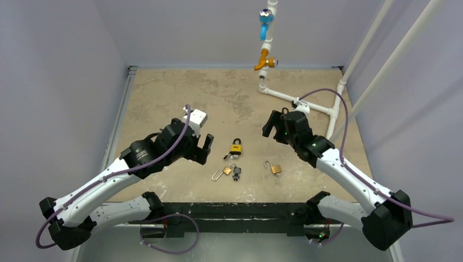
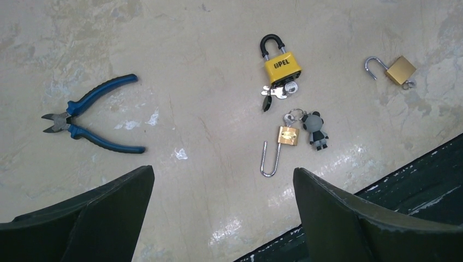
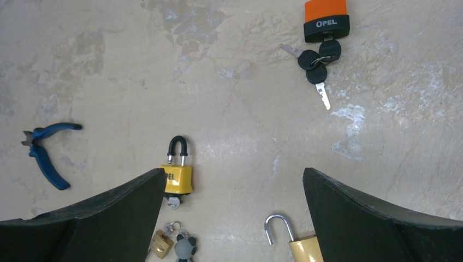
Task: Lock with the key
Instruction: Pick up the lock from the center of the board.
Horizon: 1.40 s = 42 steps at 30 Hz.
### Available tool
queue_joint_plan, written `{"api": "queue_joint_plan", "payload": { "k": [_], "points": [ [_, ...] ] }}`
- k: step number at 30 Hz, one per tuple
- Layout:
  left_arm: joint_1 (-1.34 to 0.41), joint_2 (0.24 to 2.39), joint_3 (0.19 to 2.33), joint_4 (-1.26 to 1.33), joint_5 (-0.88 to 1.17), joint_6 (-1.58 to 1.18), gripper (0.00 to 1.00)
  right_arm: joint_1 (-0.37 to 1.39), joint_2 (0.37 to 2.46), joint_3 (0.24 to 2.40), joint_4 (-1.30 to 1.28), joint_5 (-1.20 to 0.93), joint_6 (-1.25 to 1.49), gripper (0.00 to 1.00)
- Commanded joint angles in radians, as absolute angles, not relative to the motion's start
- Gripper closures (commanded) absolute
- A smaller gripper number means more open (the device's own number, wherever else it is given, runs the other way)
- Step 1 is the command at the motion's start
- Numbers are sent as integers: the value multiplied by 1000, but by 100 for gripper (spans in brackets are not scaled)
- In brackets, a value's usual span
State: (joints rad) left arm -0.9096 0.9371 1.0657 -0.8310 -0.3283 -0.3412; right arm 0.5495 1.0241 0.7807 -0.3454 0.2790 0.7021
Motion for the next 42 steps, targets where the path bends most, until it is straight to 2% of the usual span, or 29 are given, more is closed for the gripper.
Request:
{"api": "queue_joint_plan", "payload": {
  "k": [1, 10, 17, 23, 30, 35, 42],
  "points": [
    [-877, 910, 1027, -801, -271, -303, 0, 566, 1109, 838, -296, 296, 688, 1],
    [-790, 886, 988, -773, -208, -304, 0, 538, 1362, 942, -251, 482, 703, 3],
    [-755, 864, 980, -767, -175, -304, 0, 370, 1554, 1003, -149, 447, 631, 11],
    [-743, 847, 979, -764, -167, -302, 0, 347, 1694, 1080, -122, 498, 533, 13],
    [-724, 838, 976, -764, -153, -302, 0, 332, 1827, 1144, -98, 480, 455, 19],
    [-716, 836, 976, -764, -147, -303, 0, 289, 1854, 1169, -73, 408, 439, 29],
    [-703, 839, 974, -760, -134, -304, 0, 245, 1939, 1257, -129, 286, 439, 29]
  ]
}}
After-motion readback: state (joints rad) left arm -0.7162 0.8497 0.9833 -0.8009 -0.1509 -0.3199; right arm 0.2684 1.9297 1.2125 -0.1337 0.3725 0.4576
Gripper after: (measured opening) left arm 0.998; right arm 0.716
